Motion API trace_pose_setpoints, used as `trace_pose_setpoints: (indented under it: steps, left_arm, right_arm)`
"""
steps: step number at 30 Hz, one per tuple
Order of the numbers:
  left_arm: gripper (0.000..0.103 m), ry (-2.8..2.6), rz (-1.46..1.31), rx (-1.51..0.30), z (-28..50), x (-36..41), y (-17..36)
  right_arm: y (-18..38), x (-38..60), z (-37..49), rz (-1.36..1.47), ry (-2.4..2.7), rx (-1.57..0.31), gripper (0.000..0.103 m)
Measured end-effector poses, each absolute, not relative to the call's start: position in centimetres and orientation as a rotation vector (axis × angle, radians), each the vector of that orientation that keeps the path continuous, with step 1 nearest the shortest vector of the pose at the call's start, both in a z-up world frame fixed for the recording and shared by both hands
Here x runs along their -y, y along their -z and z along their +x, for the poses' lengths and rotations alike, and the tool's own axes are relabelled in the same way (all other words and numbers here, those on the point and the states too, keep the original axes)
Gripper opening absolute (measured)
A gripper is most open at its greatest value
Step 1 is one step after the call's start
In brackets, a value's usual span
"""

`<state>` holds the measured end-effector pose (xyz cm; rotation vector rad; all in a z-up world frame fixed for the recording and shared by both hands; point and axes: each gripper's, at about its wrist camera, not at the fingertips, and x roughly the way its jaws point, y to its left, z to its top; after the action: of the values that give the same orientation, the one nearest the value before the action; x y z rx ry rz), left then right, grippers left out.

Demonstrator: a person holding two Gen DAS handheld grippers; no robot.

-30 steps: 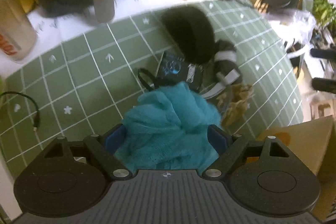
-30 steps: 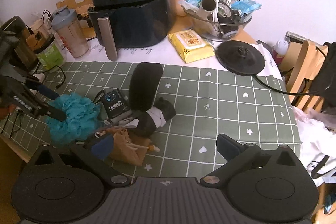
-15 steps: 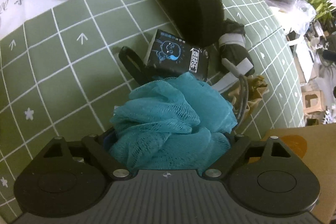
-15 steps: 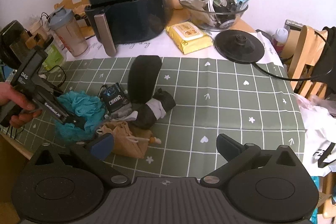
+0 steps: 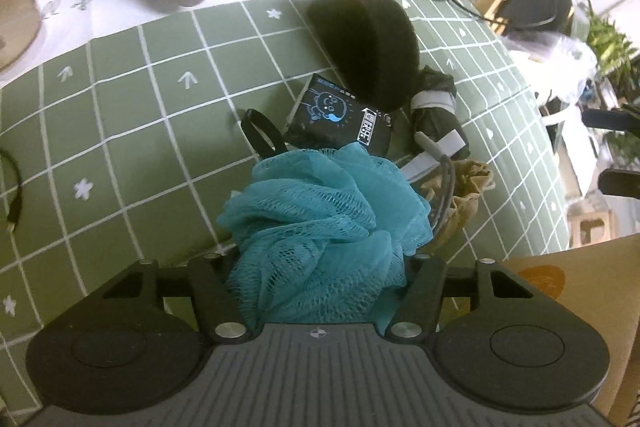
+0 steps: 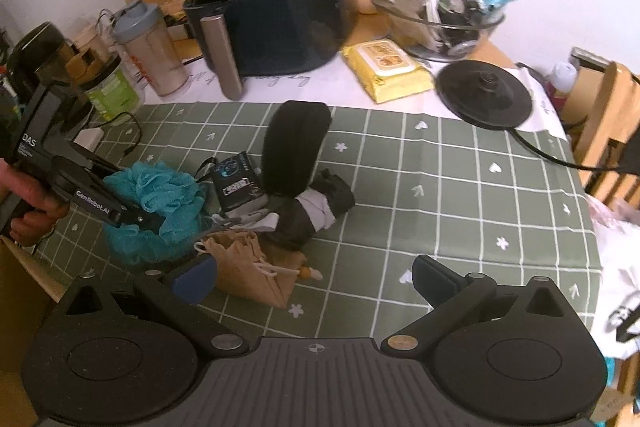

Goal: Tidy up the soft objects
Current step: 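Lift the teal sponge with the left tool while the right tool reaches the tan pouch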

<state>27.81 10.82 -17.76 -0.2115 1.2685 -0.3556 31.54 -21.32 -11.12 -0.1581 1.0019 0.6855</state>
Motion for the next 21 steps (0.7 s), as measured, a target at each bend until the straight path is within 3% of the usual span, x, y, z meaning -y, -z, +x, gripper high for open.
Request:
trace_pose_setpoints:
  steps: [12,21]
  left_arm:
    - [0.059,0.240,-0.238,-1.110,24.4,-12.4,13.0]
    - [0.059,0.104,-0.269,-0.985,20.8,-12.7,8.6]
  right_arm:
    - [11.6,19.3,33.5,-0.173,-0.870,-1.037,0.101]
    - [12.6,16.9,34.6,-0.203,-0.985,-1.087,0.086]
